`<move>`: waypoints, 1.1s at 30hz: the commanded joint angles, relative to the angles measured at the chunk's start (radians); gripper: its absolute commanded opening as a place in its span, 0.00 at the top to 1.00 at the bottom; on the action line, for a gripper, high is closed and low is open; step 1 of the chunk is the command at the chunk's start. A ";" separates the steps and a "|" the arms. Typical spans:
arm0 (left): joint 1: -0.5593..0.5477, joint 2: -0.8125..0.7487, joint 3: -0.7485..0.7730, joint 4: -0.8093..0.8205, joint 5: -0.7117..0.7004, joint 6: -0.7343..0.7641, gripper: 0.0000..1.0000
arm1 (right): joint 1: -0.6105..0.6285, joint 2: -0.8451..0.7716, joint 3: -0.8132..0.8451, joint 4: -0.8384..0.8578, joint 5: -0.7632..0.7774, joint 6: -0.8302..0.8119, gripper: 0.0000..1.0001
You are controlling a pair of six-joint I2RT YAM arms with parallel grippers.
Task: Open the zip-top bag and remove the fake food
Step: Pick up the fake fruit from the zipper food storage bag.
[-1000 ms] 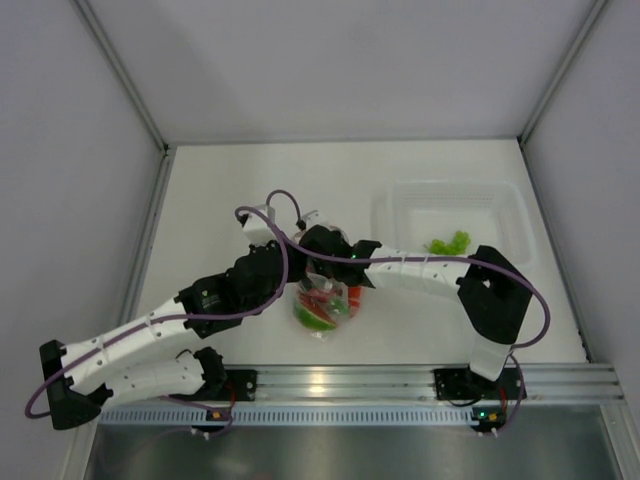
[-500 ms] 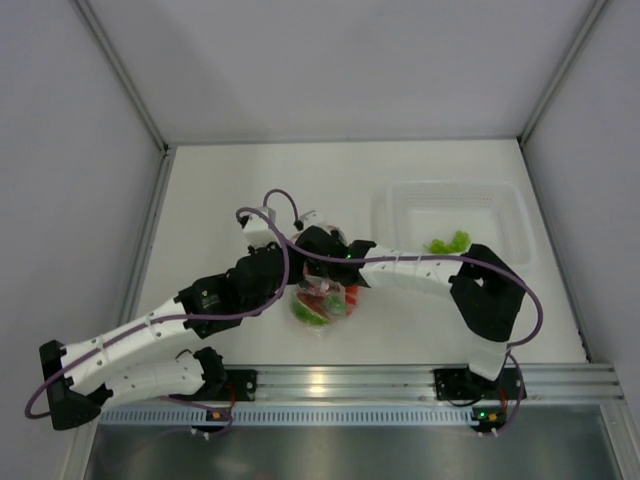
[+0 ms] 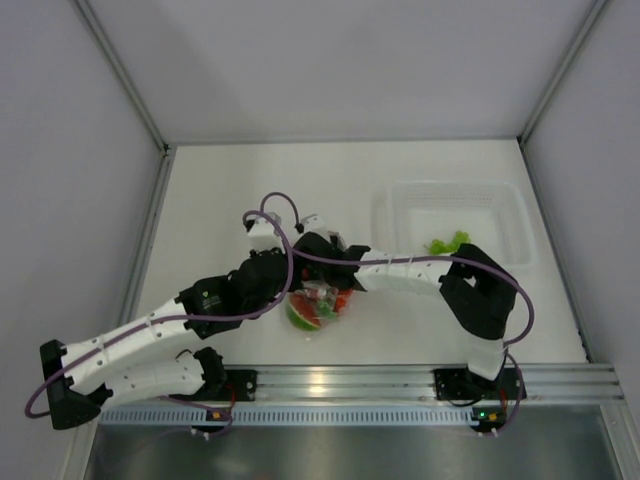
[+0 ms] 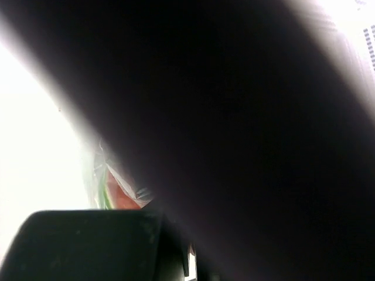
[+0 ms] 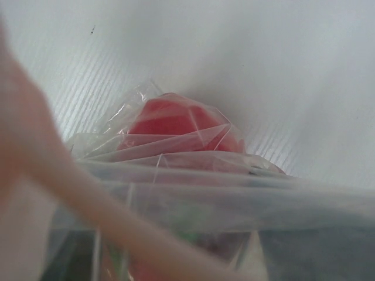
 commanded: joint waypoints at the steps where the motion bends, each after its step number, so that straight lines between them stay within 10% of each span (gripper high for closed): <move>1: -0.018 -0.012 0.043 0.339 0.088 -0.013 1.00 | 0.097 0.058 -0.107 -0.202 0.056 -0.016 0.50; 12: -0.018 0.000 0.034 0.335 0.061 -0.012 1.00 | 0.105 -0.183 -0.121 -0.193 0.111 -0.015 0.73; 33: -0.018 0.002 -0.022 0.338 0.066 -0.030 1.00 | 0.072 -0.300 0.016 -0.328 0.238 0.020 0.76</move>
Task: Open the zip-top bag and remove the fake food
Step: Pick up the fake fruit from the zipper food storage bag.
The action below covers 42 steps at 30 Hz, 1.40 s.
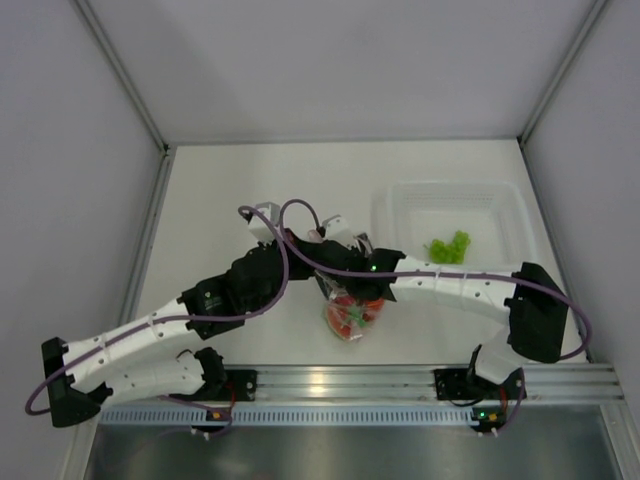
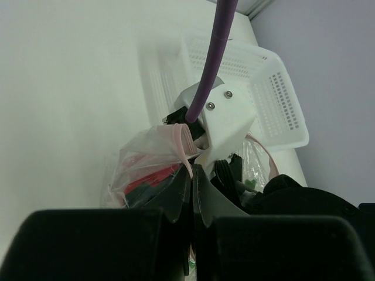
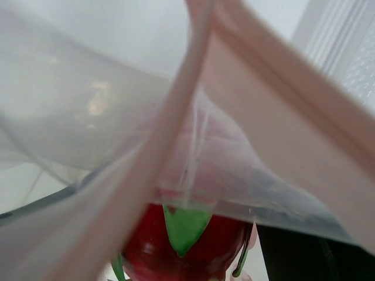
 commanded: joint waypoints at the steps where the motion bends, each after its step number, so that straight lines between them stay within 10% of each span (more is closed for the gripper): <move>1: -0.001 -0.021 -0.026 0.074 0.039 -0.016 1.00 | -0.015 -0.009 0.055 0.007 0.053 0.010 0.76; 18: -0.001 -0.054 -0.123 0.109 0.134 -0.024 1.00 | -0.092 -0.129 0.068 0.074 -0.064 -0.019 0.82; 42: -0.001 -0.061 -0.077 -0.069 -0.199 -0.103 1.00 | -0.012 -0.279 -0.052 0.063 0.019 -0.051 0.86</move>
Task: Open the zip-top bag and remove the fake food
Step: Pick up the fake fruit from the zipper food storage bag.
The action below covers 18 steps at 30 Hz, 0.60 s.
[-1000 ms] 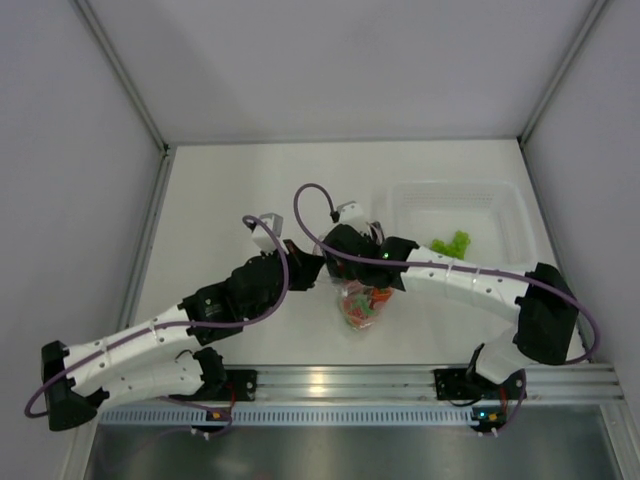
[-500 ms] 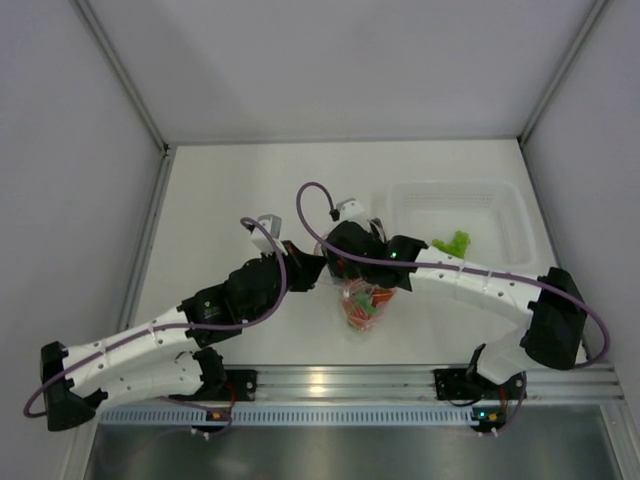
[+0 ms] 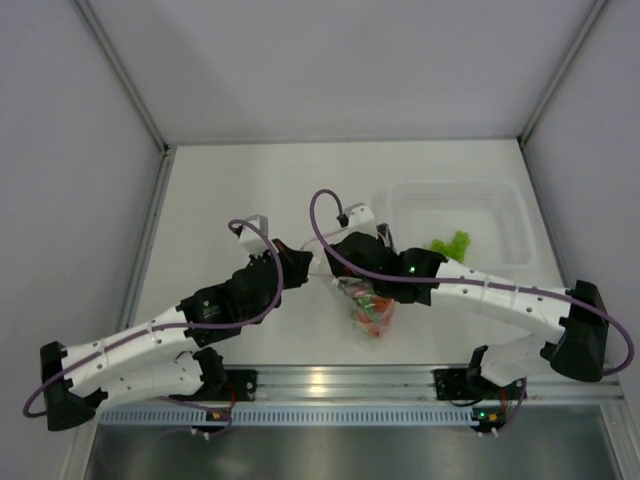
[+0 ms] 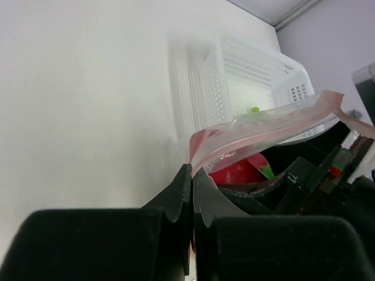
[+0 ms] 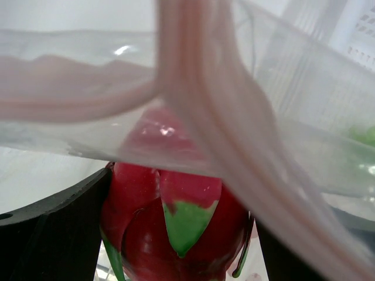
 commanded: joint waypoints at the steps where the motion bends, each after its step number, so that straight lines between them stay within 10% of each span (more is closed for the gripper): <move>1: 0.008 0.025 0.046 -0.052 -0.076 -0.002 1.00 | 0.019 -0.083 -0.010 0.097 -0.014 -0.032 0.86; 18: -0.021 0.077 0.106 0.035 0.042 0.018 1.00 | 0.010 0.242 0.378 -0.062 0.197 0.032 0.87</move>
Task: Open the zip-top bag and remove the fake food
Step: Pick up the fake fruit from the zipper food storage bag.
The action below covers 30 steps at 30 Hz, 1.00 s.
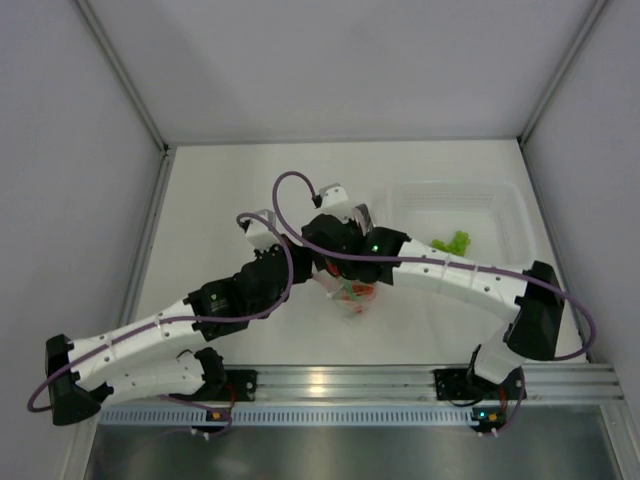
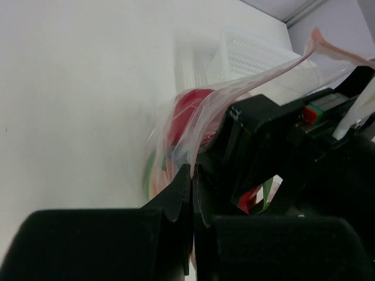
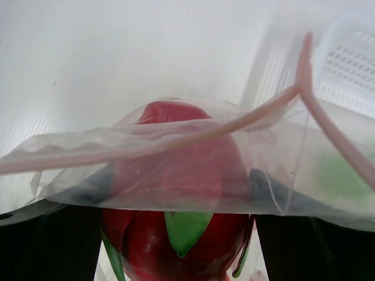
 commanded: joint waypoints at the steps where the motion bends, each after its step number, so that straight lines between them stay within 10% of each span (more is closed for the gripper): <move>1: -0.017 -0.011 0.042 0.045 0.035 0.015 1.00 | -0.006 0.066 0.147 -0.005 0.088 0.046 0.87; 23: -0.049 -0.003 0.027 0.107 0.001 0.016 1.00 | -0.175 -0.141 0.029 0.189 -0.047 0.136 0.94; 30: -0.167 0.011 0.050 0.105 -0.218 0.021 1.00 | -0.178 -0.086 0.015 0.189 -0.018 0.173 0.96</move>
